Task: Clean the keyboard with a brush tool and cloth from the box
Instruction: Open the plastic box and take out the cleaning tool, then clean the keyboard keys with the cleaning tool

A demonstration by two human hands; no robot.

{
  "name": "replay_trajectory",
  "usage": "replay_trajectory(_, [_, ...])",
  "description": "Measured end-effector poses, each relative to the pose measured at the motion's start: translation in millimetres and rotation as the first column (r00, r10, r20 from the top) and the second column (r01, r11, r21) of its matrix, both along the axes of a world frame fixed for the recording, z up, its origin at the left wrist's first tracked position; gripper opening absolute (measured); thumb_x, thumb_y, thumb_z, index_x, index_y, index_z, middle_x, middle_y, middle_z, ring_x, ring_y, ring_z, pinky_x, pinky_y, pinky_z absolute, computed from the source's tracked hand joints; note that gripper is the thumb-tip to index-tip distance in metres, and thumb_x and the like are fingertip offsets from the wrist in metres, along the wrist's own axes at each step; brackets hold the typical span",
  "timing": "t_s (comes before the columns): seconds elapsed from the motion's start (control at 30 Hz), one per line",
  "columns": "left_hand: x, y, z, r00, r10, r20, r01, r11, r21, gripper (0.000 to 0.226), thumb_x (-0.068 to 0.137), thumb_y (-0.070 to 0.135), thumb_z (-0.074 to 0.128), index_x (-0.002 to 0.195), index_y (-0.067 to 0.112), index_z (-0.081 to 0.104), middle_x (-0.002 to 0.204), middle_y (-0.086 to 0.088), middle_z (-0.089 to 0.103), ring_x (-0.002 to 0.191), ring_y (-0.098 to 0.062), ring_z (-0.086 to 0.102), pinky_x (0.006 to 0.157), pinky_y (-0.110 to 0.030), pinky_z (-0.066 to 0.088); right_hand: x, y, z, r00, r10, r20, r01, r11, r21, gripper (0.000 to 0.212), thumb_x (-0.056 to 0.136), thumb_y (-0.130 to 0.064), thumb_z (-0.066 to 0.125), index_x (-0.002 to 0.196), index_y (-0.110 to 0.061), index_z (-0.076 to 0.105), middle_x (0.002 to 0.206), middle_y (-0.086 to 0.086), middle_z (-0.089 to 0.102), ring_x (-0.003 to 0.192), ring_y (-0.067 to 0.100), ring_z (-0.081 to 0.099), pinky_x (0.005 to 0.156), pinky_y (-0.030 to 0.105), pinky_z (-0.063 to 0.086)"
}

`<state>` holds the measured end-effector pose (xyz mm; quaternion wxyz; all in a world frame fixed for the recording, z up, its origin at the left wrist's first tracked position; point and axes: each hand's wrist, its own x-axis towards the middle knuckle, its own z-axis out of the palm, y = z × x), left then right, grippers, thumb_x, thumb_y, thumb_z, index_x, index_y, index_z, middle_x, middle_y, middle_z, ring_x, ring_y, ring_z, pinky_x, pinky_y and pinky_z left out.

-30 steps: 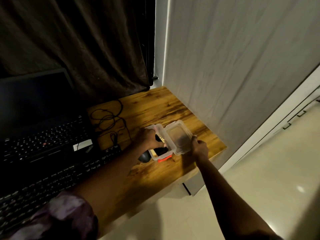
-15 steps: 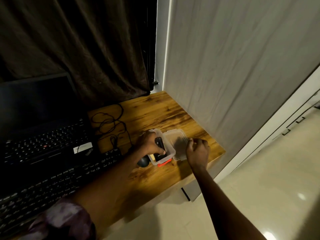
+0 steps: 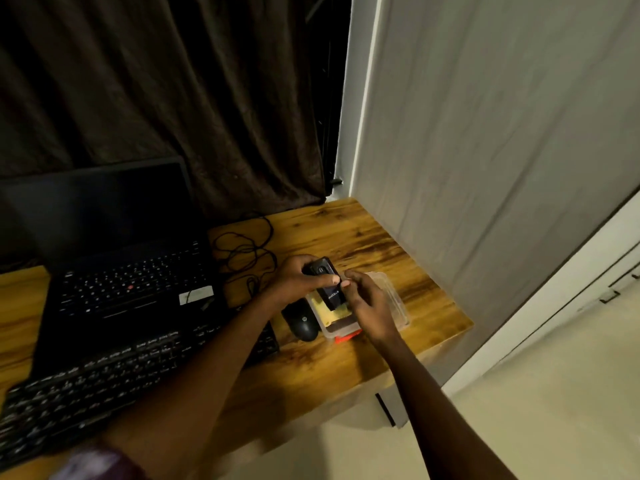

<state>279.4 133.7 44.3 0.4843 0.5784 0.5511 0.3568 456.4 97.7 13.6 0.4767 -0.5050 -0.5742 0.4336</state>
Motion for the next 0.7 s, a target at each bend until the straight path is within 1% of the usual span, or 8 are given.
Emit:
replay_trajectory(0.07, [-10,-9,0,0.999,0.033,0.025,-0.032,0.999,-0.001,0.039,0.071,0.038,0.086,0.103,0.02,0.073,0.096,0.0,0.077,0.092,-0.017,0.073,0.083,-0.034,0.056,-15,-1,3,0.986,0.076,-0.145,-0.089,0.993,-0.082,0.026,0.099,-0.025,0.056,0.122,-0.015,0.063,0.113,0.0,0.069,0.103,0.011,0.067,0.087,0.031,0.055])
replay_trajectory(0.13, [-19,-19,-2,0.994,0.095,0.054,-0.095,0.995,-0.009,0.035,0.075,0.041,0.084,0.102,0.022,0.074,0.096,0.001,0.076,0.091,-0.015,0.071,0.08,-0.031,0.055,-32,-3,4,0.966,0.106,-0.237,-0.137,0.983,-0.12,0.022,0.099,-0.017,0.057,0.118,-0.012,0.065,0.11,0.006,0.07,0.099,0.014,0.068,0.083,0.033,0.054])
replay_trajectory(0.23, [-34,-40,-3,0.974,0.173,0.148,-0.171,0.985,-0.031,0.008,0.089,0.024,0.075,0.097,0.025,0.074,0.094,0.003,0.075,0.086,-0.007,0.069,0.077,-0.024,0.053,-59,-11,-3,0.933,0.142,-0.332,-0.201,0.968,-0.152,0.028,0.092,-0.015,0.062,0.119,-0.004,0.065,0.113,0.018,0.07,0.103,0.026,0.066,0.088,0.039,0.05])
replay_trajectory(0.3, [-47,-54,-7,0.96,0.207,0.19,-0.205,0.978,-0.032,0.01,0.092,0.019,0.071,0.099,0.026,0.074,0.099,0.003,0.075,0.091,-0.006,0.07,0.08,-0.022,0.055,-74,-19,-8,0.915,0.154,-0.373,-0.235,0.955,-0.182,0.029,0.093,-0.015,0.061,0.121,-0.007,0.066,0.116,0.016,0.07,0.109,0.03,0.065,0.093,0.042,0.049])
replay_trajectory(0.4, [-70,-73,-13,0.93,0.278,0.241,-0.273,0.961,-0.055,0.013,0.092,0.017,0.071,0.103,0.023,0.073,0.107,0.0,0.075,0.101,-0.014,0.07,0.085,-0.027,0.057,-96,-29,-19,0.879,0.178,-0.442,-0.298,0.929,-0.219,0.035,0.09,-0.021,0.06,0.124,-0.014,0.067,0.12,0.016,0.069,0.115,0.037,0.063,0.098,0.05,0.048])
replay_trajectory(0.53, [-100,-91,-23,0.892,0.361,0.273,-0.35,0.932,-0.09,0.017,0.091,0.015,0.071,0.108,0.02,0.074,0.109,-0.002,0.075,0.103,-0.017,0.07,0.082,-0.026,0.055,-128,-40,-24,0.877,0.21,-0.432,-0.337,0.91,-0.242,0.029,0.093,-0.018,0.057,0.119,-0.021,0.071,0.117,0.016,0.071,0.113,0.039,0.064,0.096,0.052,0.048])
replay_trajectory(0.63, [-120,-103,-28,0.857,0.416,0.305,-0.404,0.909,-0.104,0.022,0.093,0.012,0.069,0.115,0.011,0.072,0.11,-0.01,0.075,0.105,-0.023,0.07,0.086,-0.029,0.057,-153,-47,-25,0.888,0.197,-0.415,-0.32,0.913,-0.252,0.031,0.091,-0.02,0.059,0.12,-0.014,0.069,0.113,0.014,0.072,0.111,0.039,0.064,0.094,0.049,0.049])
replay_trajectory(0.7, [-135,-112,-31,0.836,0.441,0.326,-0.432,0.896,-0.103,0.019,0.094,0.009,0.067,0.112,0.012,0.072,0.109,-0.011,0.074,0.101,-0.021,0.07,0.085,-0.03,0.057,-174,-53,-25,0.895,0.214,-0.391,-0.324,0.915,-0.24,0.027,0.097,-0.016,0.057,0.121,-0.014,0.068,0.111,0.009,0.073,0.11,0.036,0.065,0.092,0.051,0.048])
